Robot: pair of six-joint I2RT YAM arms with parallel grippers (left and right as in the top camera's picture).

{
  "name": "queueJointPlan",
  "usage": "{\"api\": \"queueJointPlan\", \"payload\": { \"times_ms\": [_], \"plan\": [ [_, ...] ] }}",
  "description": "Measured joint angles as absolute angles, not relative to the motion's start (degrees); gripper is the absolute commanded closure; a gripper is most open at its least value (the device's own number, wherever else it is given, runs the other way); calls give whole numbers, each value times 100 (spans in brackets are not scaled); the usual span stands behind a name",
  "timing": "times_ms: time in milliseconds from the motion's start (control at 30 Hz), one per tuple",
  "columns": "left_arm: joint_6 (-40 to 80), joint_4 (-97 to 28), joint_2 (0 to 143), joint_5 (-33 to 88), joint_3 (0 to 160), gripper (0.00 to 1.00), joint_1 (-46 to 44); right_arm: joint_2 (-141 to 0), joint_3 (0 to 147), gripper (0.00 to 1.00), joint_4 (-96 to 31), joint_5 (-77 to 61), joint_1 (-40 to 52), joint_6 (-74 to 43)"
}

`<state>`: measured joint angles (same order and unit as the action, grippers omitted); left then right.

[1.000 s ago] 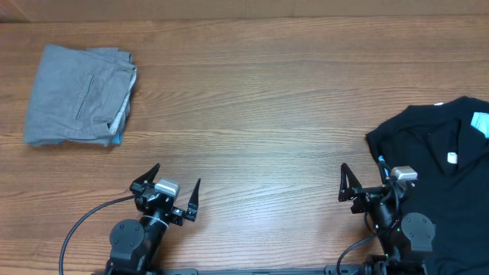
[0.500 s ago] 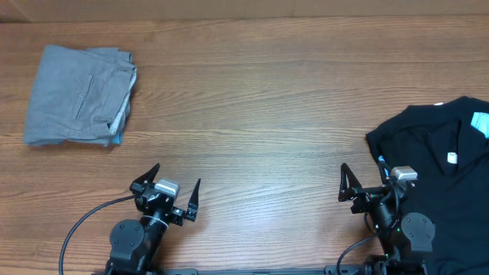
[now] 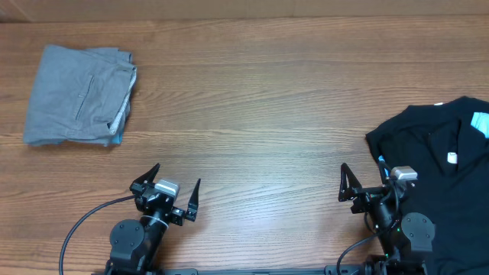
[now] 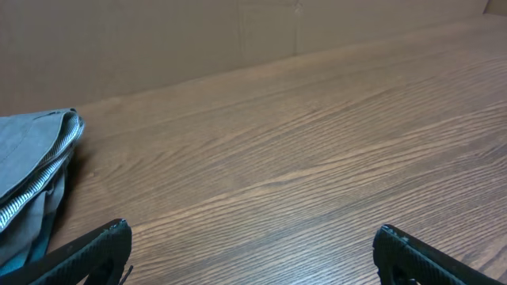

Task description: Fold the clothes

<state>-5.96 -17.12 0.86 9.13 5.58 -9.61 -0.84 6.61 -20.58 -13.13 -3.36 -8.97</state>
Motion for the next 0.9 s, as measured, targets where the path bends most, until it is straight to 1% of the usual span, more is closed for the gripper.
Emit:
{"api": "queueJointPlan", "payload": {
  "times_ms": [500, 667, 800, 900],
  "plan": [
    [-548, -1682, 86, 788, 554, 0, -934, -84, 661, 0, -2058, -1356, -336, -897],
    [-172, -1669, 86, 1046, 554, 0, -934, -84, 661, 0, -1922, -1922, -336, -899],
    [-93, -1678, 89, 1337, 744, 0, -934, -84, 762, 0, -1747, -2311, -336, -1050],
    [-99, -1726, 102, 1361, 1334, 0, -934, -128, 1374, 0, -1820, -2381, -336, -1135]
  ]
}}
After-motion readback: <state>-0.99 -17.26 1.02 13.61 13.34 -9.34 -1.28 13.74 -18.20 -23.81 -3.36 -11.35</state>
